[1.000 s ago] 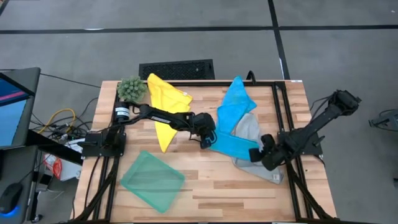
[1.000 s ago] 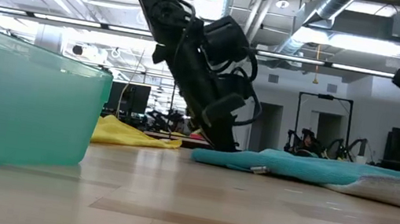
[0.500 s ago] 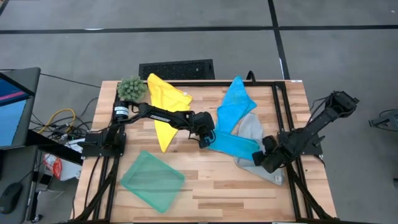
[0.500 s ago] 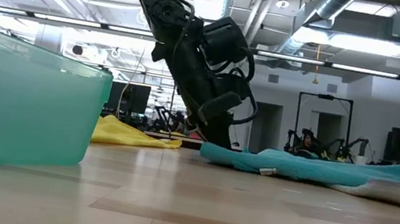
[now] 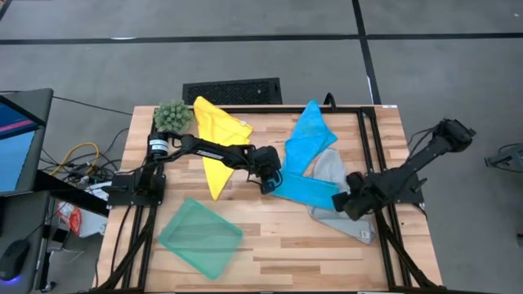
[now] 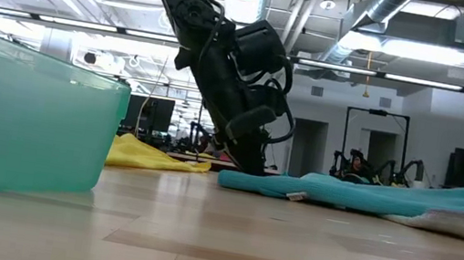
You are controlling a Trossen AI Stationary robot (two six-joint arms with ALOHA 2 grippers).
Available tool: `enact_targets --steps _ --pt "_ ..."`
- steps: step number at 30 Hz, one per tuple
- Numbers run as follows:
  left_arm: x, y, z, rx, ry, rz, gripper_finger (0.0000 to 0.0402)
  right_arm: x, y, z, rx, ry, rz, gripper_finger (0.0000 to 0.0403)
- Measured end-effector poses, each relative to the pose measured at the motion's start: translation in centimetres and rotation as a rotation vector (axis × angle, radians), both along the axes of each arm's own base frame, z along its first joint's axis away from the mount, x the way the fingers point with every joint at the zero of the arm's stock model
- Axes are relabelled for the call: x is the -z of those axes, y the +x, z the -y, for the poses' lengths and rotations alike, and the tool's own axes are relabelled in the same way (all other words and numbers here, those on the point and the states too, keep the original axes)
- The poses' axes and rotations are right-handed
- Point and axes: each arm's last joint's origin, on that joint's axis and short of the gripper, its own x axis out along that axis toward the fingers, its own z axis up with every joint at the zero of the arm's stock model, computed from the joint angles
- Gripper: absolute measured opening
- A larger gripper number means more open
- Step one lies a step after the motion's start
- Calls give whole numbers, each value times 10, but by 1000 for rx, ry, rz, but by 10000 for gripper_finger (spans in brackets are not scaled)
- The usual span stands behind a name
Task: Fold microfiber towels
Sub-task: Fold the left blue towel
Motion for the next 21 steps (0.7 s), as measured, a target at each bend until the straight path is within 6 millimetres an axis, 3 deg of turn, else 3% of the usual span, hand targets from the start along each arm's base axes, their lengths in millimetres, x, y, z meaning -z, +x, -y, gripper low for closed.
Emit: enact_targets --steps 5,13,21 --pt "0 -1 0 0 -2 -9 0 4 15 15 135 8 15 147" --pt "0 0 1 -12 -10 -7 0 18 30 44 172 -42 -115 15" --pt "0 0 2 -9 -13 -7 0 40 51 92 152 -66 -215 24"
